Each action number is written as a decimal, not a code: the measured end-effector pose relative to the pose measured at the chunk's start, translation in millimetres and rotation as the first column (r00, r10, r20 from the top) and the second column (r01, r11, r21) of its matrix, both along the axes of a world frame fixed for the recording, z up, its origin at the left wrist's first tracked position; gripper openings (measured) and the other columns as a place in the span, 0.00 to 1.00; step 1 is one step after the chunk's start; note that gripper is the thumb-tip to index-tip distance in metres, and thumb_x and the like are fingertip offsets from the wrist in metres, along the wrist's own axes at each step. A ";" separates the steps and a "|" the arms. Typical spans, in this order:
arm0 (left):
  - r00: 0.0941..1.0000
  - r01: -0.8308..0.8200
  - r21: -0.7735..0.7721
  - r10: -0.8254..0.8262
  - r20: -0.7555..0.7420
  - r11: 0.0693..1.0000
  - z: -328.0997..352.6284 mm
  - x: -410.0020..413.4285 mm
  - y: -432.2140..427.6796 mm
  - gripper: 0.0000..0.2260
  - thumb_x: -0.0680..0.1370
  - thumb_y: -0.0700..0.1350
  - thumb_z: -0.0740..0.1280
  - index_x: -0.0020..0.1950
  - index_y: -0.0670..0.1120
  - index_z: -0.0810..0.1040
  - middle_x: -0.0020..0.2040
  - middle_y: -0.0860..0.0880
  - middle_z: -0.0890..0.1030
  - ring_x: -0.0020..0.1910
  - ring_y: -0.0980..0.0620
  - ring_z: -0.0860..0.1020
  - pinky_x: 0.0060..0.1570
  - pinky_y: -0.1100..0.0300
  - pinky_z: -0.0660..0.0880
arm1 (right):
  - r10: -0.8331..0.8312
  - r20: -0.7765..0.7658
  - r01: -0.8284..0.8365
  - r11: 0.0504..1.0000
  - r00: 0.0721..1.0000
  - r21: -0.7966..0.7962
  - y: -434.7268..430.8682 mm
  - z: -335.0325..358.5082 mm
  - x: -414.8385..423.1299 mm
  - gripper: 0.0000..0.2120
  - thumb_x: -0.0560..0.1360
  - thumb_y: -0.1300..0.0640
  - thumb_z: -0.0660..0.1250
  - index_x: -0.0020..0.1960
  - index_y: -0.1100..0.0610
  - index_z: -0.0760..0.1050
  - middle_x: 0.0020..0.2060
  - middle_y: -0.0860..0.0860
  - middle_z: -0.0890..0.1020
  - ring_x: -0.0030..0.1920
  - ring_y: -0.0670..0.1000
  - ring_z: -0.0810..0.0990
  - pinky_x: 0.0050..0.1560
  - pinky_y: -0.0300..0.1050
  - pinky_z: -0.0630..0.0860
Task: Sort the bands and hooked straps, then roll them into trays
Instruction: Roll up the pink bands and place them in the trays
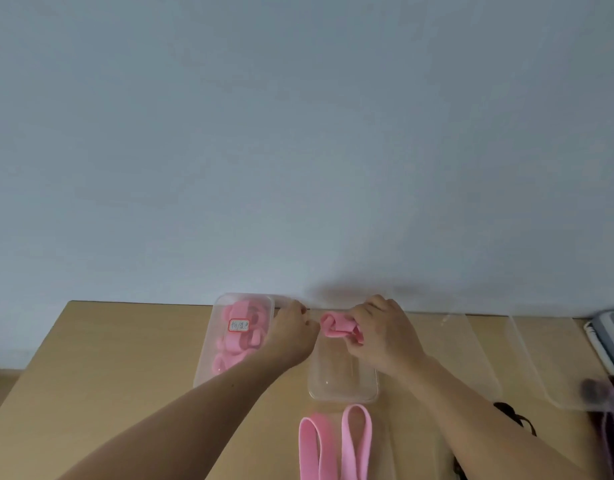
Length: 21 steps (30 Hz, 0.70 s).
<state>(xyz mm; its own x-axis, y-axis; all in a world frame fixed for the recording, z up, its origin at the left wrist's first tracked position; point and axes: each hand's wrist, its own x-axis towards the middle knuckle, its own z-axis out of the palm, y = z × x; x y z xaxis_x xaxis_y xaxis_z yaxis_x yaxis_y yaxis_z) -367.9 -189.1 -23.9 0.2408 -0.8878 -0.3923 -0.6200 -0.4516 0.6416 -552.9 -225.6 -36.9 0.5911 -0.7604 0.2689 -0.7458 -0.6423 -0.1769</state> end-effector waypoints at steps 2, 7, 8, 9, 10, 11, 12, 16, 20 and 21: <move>0.997 0.070 0.067 -0.072 0.036 0.995 -11.2 -4.0 0.0 0.20 0.79 0.45 0.61 0.70 0.41 0.69 0.59 0.44 0.79 0.57 0.45 0.77 0.53 0.54 0.73 | 0.008 -0.037 -0.007 1.000 0.999 0.023 -8.1 -8.6 4.5 0.13 0.58 0.53 0.77 0.40 0.54 0.80 0.33 0.46 0.81 0.40 0.53 0.79 0.39 0.47 0.76; 0.992 0.092 0.040 -0.095 0.085 0.995 -24.9 -4.9 1.8 0.17 0.77 0.41 0.61 0.66 0.44 0.71 0.53 0.45 0.80 0.49 0.46 0.78 0.46 0.55 0.74 | 0.010 -0.086 -0.004 0.997 0.996 0.073 -16.1 -20.2 11.3 0.13 0.57 0.54 0.78 0.39 0.53 0.79 0.32 0.45 0.82 0.39 0.52 0.78 0.40 0.45 0.75; 0.991 0.097 0.035 -0.100 0.089 0.995 -25.0 -4.7 1.8 0.19 0.76 0.41 0.60 0.67 0.45 0.71 0.53 0.45 0.81 0.48 0.46 0.78 0.44 0.56 0.72 | 0.004 -0.113 0.004 0.998 0.994 0.069 -16.4 -20.4 11.3 0.13 0.56 0.54 0.78 0.39 0.53 0.79 0.32 0.46 0.82 0.39 0.52 0.78 0.40 0.45 0.76; 0.990 0.103 0.030 -0.105 0.092 0.994 -25.1 -4.7 1.9 0.20 0.76 0.40 0.60 0.69 0.45 0.70 0.54 0.45 0.81 0.49 0.46 0.78 0.43 0.57 0.71 | -0.001 -0.141 0.010 0.998 0.990 0.058 -16.1 -19.8 12.2 0.13 0.56 0.54 0.78 0.38 0.53 0.80 0.31 0.46 0.82 0.38 0.53 0.79 0.39 0.46 0.76; 0.990 0.103 0.027 -0.105 0.092 0.994 -24.7 -4.9 1.8 0.21 0.76 0.40 0.60 0.70 0.45 0.70 0.54 0.45 0.81 0.50 0.46 0.78 0.43 0.58 0.70 | -0.006 -0.167 0.014 0.999 0.986 0.043 -15.4 -18.5 14.6 0.13 0.55 0.54 0.78 0.37 0.54 0.79 0.31 0.47 0.81 0.37 0.53 0.79 0.39 0.46 0.76; 0.991 0.097 0.021 -0.098 0.089 0.995 -25.2 -5.0 1.9 0.21 0.76 0.40 0.60 0.69 0.45 0.70 0.53 0.45 0.81 0.50 0.45 0.79 0.43 0.58 0.70 | -0.013 -0.192 0.019 0.999 0.981 0.029 -14.7 -16.8 18.4 0.12 0.55 0.54 0.78 0.35 0.54 0.79 0.30 0.48 0.81 0.37 0.54 0.78 0.38 0.47 0.76; 0.992 0.090 0.018 -0.091 0.086 0.996 -25.5 -5.5 2.0 0.21 0.76 0.40 0.60 0.69 0.44 0.70 0.53 0.45 0.81 0.50 0.45 0.79 0.42 0.58 0.71 | -0.022 -0.218 0.026 1.000 0.976 0.016 -13.9 -15.2 22.8 0.12 0.55 0.55 0.78 0.34 0.54 0.79 0.28 0.48 0.80 0.36 0.54 0.78 0.37 0.47 0.76; 0.991 0.084 0.003 -0.084 0.103 0.996 -28.5 -3.6 3.9 0.23 0.75 0.40 0.61 0.71 0.45 0.68 0.55 0.44 0.81 0.51 0.45 0.79 0.43 0.58 0.71 | -0.054 -0.327 0.052 0.999 0.944 -0.015 -11.8 -11.0 32.6 0.14 0.51 0.55 0.80 0.32 0.55 0.78 0.27 0.50 0.79 0.34 0.54 0.77 0.36 0.49 0.74; 0.983 0.131 -0.030 -0.126 0.133 0.991 -26.3 -8.2 5.0 0.24 0.76 0.40 0.61 0.72 0.47 0.64 0.59 0.44 0.77 0.54 0.44 0.78 0.48 0.54 0.74 | -0.100 -0.335 0.097 0.995 0.937 -0.026 -10.5 -19.0 27.7 0.15 0.53 0.55 0.82 0.35 0.54 0.79 0.32 0.51 0.79 0.37 0.56 0.77 0.37 0.50 0.74; 0.971 0.171 -0.037 -0.162 0.179 0.985 -25.4 -10.5 4.8 0.26 0.76 0.40 0.61 0.74 0.49 0.61 0.63 0.45 0.74 0.56 0.44 0.77 0.49 0.53 0.74 | -0.118 -0.328 0.117 0.993 0.937 -0.024 -10.2 -22.4 25.5 0.14 0.56 0.53 0.81 0.37 0.53 0.80 0.36 0.51 0.79 0.40 0.55 0.77 0.39 0.50 0.74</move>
